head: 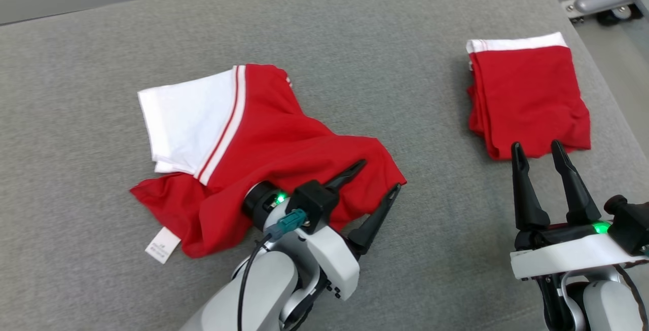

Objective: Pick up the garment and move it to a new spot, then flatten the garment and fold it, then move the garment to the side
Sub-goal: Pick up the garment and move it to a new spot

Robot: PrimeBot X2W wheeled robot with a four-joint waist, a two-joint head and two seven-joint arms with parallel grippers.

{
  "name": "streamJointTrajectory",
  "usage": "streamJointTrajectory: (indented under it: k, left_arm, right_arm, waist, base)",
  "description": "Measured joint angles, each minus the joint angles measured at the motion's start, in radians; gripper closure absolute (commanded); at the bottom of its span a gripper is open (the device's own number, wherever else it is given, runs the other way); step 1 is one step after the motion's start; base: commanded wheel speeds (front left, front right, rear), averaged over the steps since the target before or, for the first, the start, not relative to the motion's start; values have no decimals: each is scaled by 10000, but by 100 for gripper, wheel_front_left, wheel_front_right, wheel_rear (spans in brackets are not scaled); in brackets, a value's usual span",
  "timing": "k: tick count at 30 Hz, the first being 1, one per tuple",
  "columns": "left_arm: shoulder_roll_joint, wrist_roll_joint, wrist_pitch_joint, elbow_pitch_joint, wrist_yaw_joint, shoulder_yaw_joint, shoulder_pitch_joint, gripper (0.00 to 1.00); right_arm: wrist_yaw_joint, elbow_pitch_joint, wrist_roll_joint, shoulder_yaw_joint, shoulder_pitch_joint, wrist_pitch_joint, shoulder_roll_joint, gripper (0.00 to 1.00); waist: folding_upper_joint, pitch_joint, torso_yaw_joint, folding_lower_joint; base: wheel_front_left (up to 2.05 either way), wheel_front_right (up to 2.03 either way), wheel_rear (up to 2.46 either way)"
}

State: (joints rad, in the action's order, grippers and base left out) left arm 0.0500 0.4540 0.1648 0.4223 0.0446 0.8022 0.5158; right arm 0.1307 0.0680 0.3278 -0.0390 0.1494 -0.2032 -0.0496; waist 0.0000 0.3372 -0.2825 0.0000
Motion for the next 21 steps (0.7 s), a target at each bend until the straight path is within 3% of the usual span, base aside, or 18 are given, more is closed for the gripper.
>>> streamJointTrajectory:
  k: [7, 15, 21]
  left_arm:
    - [621, 228, 314, -909, -311, -382, -683, 0]
    - [1532, 407, 744, -2489, -1615, -1816, -1469, 0]
    - [2067, 479, 888, -3110, -2276, -2963, -1884, 0]
  right_arm:
    - [0, -155, -130, 203, -123, 67, 8, 0]
    - [0, -382, -362, 247, -219, 395, 10, 0]
    - [0, -550, -535, 178, -363, 629, -81, 0]
  waist:
    - [0, -320, 785, 0]
    - [0, -761, 1812, 0]
    - [0, -1263, 2306, 0]
  base:
    - [0, 0, 0]
    - [0, 0, 0]
    - [0, 0, 0]
